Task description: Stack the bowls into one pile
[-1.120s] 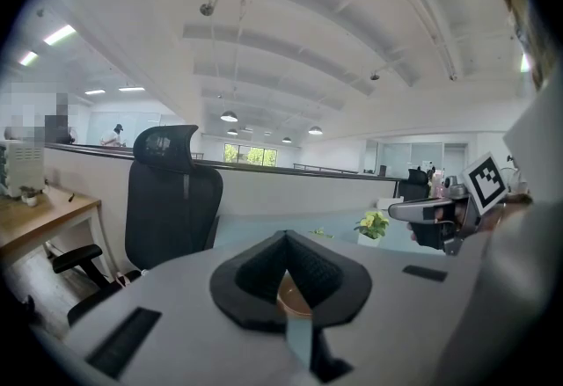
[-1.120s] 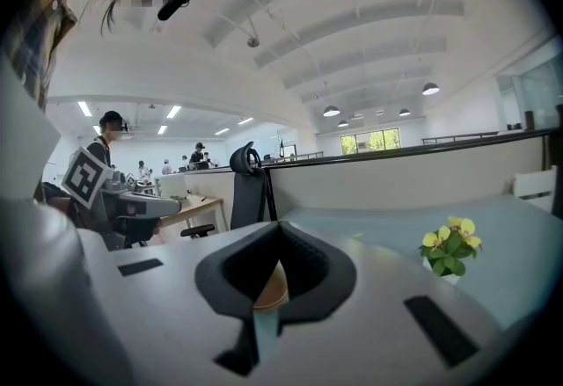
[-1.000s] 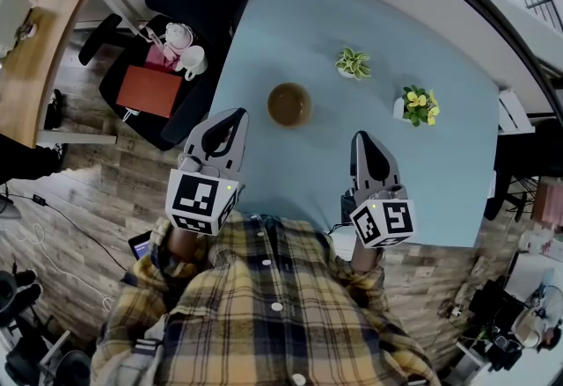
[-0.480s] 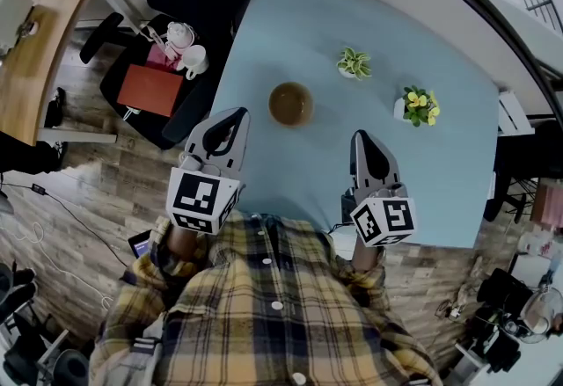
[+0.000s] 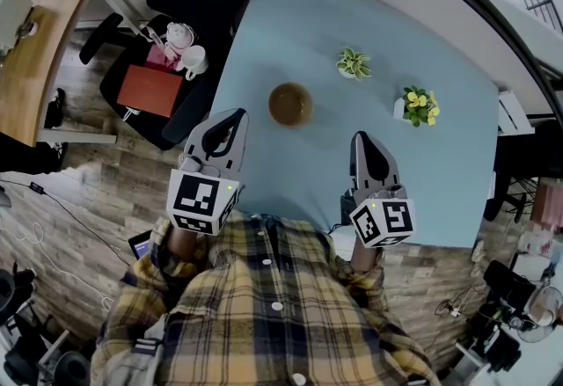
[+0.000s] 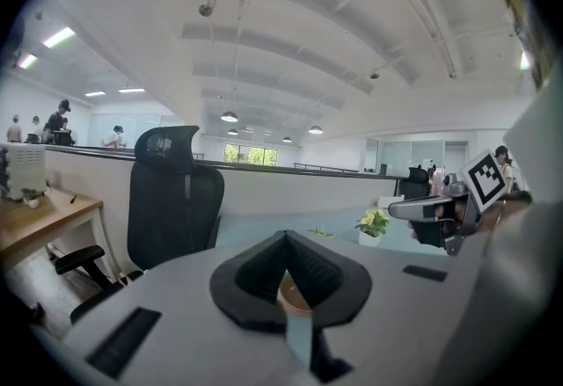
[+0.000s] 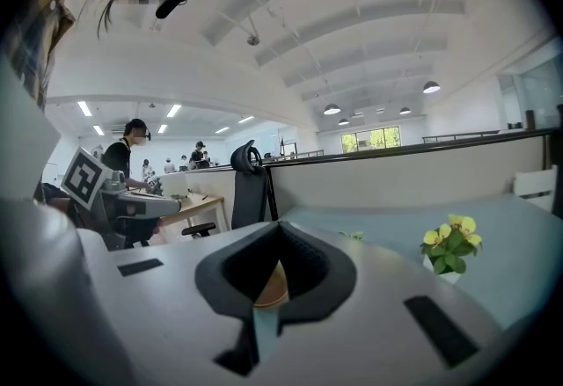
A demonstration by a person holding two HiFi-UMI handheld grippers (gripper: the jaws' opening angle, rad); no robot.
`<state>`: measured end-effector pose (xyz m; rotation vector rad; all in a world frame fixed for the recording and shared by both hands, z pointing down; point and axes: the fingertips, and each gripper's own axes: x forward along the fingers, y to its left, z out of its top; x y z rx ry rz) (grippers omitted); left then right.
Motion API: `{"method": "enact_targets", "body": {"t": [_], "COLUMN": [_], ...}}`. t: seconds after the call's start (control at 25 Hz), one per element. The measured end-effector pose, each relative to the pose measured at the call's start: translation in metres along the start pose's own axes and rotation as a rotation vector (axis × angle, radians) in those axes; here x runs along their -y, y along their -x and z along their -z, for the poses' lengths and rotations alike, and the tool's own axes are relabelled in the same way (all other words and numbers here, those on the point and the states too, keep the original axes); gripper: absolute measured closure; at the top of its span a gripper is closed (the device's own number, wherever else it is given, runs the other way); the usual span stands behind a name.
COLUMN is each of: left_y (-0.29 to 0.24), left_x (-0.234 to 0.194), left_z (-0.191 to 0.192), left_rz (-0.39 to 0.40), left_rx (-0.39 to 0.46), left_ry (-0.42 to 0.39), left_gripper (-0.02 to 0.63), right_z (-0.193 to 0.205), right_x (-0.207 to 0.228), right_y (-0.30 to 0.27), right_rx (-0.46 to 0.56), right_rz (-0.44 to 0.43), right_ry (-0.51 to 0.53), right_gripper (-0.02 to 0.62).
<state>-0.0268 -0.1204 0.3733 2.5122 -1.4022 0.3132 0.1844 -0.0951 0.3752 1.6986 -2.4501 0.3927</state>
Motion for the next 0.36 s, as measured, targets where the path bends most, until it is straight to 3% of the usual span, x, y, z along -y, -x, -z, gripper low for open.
{"method": "enact_targets", "body": {"t": [0.36], "left_y": [0.0012], "left_x": [-0.0013], "left_z": [0.0013], "left_rz": [-0.004], "left_rx": [-0.001], "left_ry": [0.004], "left_gripper": [0.615], "right_z": [0.0018], "right_x": [-0.0014], "right_y": [0.0004], "right_rx": [-0.005], "right_rz": [-0.003], "right_ry": [0.003], "right_gripper": [0.594]}}
